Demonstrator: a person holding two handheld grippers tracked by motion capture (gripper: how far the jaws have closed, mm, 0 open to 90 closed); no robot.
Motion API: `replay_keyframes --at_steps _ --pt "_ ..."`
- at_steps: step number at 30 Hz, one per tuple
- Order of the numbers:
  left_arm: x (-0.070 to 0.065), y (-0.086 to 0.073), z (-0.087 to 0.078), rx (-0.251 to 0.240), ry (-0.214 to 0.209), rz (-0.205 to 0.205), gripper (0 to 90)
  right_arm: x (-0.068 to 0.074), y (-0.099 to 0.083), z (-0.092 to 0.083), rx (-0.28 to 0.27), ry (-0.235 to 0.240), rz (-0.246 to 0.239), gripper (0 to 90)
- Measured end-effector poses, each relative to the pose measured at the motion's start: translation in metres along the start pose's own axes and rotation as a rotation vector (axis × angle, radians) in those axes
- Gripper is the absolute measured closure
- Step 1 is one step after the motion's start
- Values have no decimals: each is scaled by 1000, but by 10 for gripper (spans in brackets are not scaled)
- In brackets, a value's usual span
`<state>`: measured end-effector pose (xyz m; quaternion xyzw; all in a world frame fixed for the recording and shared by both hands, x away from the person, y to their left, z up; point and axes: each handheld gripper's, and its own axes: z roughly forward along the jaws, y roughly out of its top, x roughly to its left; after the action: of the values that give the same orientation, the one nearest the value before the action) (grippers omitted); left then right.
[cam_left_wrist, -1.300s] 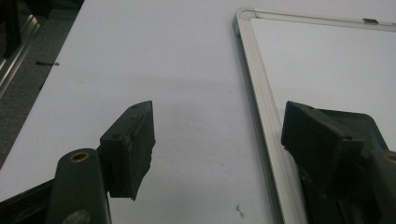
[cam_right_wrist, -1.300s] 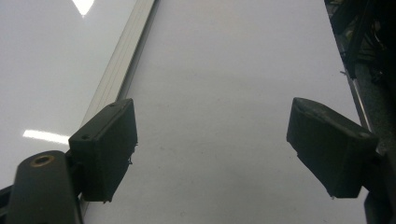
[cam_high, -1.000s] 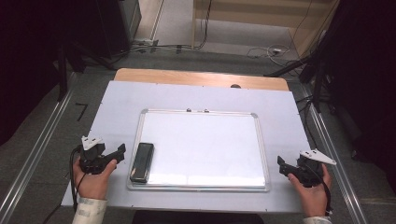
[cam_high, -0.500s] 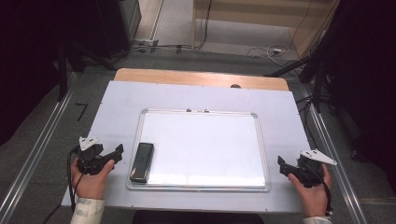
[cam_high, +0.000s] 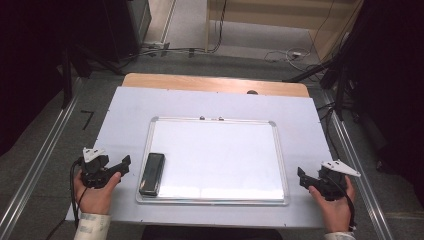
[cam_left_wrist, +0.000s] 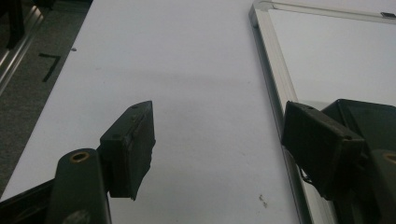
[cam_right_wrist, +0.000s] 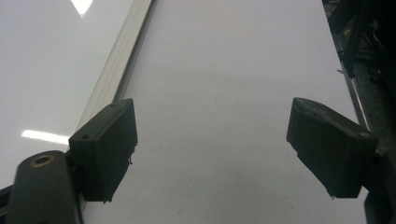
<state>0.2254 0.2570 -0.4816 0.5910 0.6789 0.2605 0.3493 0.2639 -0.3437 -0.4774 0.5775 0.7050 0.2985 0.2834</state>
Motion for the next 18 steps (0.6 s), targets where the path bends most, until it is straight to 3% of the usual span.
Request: replay_keyframes --at_steps 18 --pt "4 -2 -4 1 8 4 269 -1 0 0 4 -1 4 150"
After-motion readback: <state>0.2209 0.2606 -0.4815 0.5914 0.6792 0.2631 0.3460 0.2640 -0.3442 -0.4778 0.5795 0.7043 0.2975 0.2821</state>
